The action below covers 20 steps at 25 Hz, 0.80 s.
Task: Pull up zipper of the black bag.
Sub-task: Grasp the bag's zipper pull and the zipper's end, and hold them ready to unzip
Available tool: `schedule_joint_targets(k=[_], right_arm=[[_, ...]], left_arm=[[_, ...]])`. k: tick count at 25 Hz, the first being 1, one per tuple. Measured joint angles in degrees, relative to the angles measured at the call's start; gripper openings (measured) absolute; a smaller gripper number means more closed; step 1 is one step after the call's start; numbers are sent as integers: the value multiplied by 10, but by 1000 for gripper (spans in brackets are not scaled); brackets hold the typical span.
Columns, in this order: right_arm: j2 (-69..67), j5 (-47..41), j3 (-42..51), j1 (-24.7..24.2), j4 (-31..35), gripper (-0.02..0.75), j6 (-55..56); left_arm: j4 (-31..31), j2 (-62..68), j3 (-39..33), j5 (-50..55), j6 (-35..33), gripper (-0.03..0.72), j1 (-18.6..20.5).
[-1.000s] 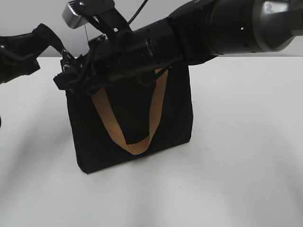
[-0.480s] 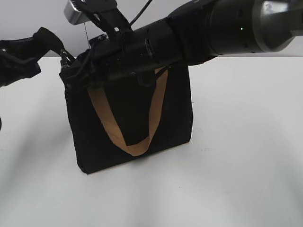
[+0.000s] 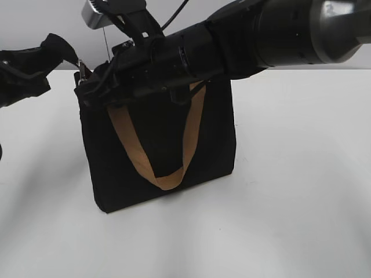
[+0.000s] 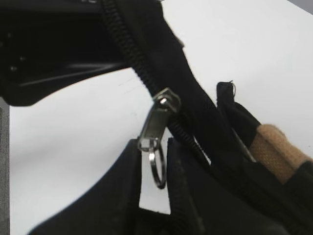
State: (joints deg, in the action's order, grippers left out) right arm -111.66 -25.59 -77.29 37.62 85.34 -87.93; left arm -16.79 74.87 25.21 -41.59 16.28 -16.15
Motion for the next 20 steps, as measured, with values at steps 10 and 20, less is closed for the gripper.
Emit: schedule_joint_targets(k=[10,20], right_arm=[[1,-4,0,0,0,-1,15],[28,-89,0,-19,-2,-1,98]], left_arm=[[0,0,0,49,0,22,0],[1,0,0,201,0,22,6]])
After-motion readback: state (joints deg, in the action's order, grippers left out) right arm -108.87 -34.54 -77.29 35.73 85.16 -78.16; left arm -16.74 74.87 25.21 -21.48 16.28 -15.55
